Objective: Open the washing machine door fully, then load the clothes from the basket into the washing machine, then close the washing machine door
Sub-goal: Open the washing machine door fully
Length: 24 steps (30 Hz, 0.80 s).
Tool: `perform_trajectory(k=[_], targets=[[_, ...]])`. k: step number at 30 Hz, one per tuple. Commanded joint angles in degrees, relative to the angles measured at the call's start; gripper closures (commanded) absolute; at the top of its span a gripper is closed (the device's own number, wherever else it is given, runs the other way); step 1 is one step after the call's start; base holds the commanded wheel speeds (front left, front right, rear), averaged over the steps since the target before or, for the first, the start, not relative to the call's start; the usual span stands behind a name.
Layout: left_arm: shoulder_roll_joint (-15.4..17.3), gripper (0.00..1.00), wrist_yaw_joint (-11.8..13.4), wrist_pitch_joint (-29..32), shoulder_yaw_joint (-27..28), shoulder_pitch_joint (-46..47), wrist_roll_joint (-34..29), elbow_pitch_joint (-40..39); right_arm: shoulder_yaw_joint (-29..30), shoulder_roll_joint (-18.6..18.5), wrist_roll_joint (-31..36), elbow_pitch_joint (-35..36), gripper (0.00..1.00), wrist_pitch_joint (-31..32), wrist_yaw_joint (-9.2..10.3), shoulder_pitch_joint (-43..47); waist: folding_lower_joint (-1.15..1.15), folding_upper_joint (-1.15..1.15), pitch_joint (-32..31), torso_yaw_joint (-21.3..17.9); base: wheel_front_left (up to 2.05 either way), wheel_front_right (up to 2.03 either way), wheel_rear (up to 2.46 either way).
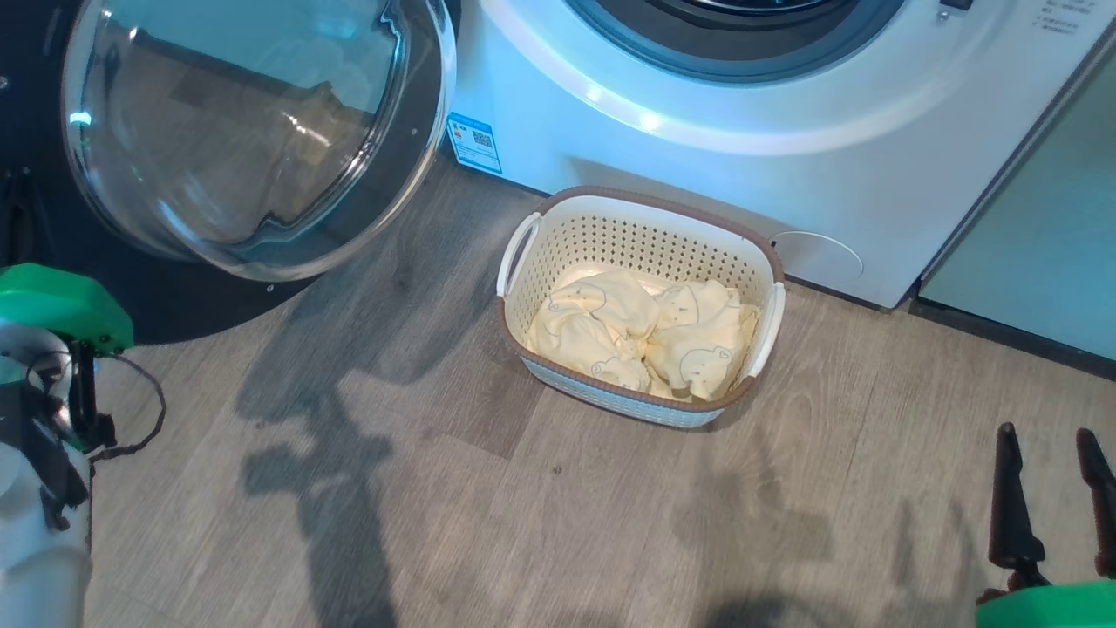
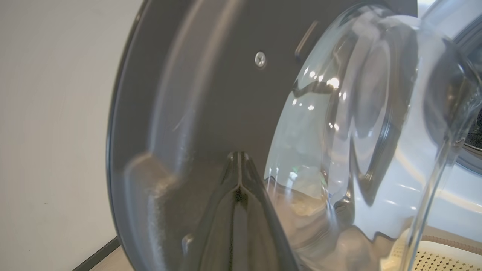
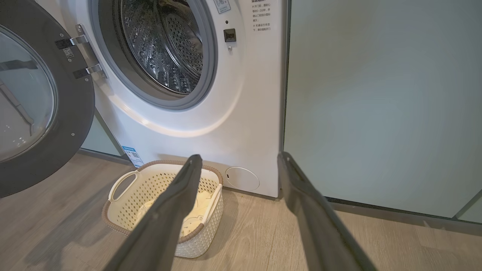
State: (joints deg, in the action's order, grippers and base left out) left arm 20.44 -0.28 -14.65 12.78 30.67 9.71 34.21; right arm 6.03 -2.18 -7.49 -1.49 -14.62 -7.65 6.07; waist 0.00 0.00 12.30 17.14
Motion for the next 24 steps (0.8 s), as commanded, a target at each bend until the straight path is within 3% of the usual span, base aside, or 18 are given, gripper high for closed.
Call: perform_trajectory(k=[1,13,24], targets=[[2.66,1.0,0.01,-0.35,2.66,2.09,-0.61,-1.76,-0.86,-1.01,0.6,1.76,0.0,-0.38,0.16,-2.28,0.0,0.0,0.01,-0.03,0.0,0.0,0.0],[-1.98,1.0,-2.32,-0.35,7.02,-6.47,-2.85,-11.66,-1.13,-0.79,0.02,1.51,0.0,-0.38,0.16,-2.9,0.0,0.0,-1.1,-1.74,0.0,0.0,0.0],[-6.48,1.0,-5.43,-0.35,6.01,-16.26,-3.62,-22.89,-1.3,-0.72,-1.34,0.97,0.0,-0.38,0.16,-2.03,0.0,0.0,-3.78,-3.82,0.0,0.0,0.0]])
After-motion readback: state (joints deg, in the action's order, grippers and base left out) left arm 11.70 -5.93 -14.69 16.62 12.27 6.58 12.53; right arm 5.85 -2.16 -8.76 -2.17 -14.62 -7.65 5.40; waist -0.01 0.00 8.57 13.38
